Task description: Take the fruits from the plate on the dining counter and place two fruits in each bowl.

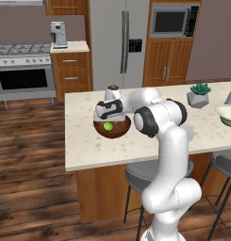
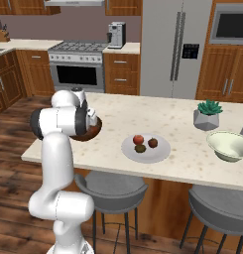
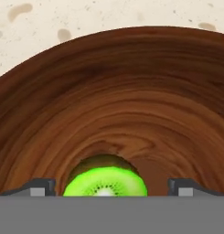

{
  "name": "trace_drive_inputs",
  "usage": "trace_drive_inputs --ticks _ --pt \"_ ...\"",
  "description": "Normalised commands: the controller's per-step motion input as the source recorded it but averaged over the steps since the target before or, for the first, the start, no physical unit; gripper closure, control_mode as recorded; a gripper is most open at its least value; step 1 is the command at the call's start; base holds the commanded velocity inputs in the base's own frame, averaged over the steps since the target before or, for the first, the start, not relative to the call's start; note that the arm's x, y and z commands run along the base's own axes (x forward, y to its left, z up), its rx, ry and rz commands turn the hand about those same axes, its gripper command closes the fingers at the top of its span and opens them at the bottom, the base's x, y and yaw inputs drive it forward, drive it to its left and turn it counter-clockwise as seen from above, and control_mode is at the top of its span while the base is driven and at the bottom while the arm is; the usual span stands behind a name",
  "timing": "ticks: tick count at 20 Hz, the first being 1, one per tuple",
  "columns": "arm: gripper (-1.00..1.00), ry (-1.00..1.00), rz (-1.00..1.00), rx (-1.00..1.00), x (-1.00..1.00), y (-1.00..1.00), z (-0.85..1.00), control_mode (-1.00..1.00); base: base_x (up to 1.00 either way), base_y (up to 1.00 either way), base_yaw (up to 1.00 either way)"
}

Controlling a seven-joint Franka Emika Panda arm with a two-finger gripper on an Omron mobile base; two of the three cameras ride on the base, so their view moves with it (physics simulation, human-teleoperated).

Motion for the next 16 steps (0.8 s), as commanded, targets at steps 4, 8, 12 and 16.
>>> trace_drive_inputs --ticks 4,8,12,16 --pt "-1.0 0.0 0.0 0.0 -0.13 -0.11 0.48 -1.0 0.0 0.0 0.0" --pt "-1.0 0.0 0.0 0.03 -0.36 -0.33 0.56 -1.0 0.0 0.0 0.0" --pt "-1.0 0.0 0.0 0.0 -0.41 -0.49 0.42 -1.0 0.0 0.0 0.0" --pt "-1.0 0.0 0.0 0.0 -0.42 -0.7 0.28 -1.0 0.0 0.0 0.0"
